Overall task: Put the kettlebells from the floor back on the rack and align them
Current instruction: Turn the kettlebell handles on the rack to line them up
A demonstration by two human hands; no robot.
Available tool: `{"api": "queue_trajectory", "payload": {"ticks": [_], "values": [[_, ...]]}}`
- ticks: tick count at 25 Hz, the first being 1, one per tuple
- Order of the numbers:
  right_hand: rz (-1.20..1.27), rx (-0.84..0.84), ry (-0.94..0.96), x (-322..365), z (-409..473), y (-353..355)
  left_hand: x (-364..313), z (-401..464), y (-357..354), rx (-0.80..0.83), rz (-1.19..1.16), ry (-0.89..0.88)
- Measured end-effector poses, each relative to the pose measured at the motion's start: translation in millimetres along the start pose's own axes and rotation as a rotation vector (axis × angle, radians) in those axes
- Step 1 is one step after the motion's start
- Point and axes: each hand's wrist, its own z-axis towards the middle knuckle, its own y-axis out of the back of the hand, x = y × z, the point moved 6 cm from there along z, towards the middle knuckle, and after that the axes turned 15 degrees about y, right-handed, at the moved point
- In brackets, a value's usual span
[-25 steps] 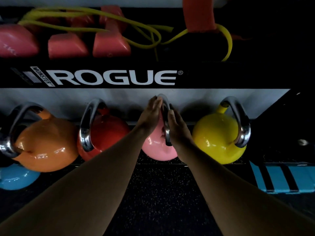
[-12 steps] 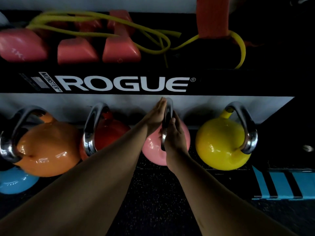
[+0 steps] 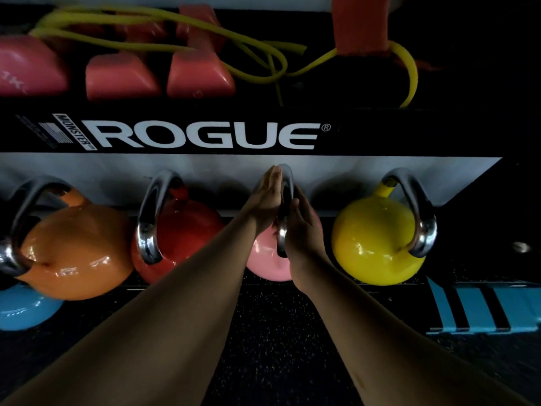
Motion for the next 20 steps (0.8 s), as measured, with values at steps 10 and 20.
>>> {"api": "queue_trajectory", "payload": {"ticks": [10, 20], "values": [[-0.001, 0.006, 0.008, -2, -4, -3, 8, 10, 4, -0.072, 0.159, -0.047], [-0.376, 0.274, 0.116, 28, 6, 20, -26, -27, 22, -0.391, 0.540, -0.084]]}}
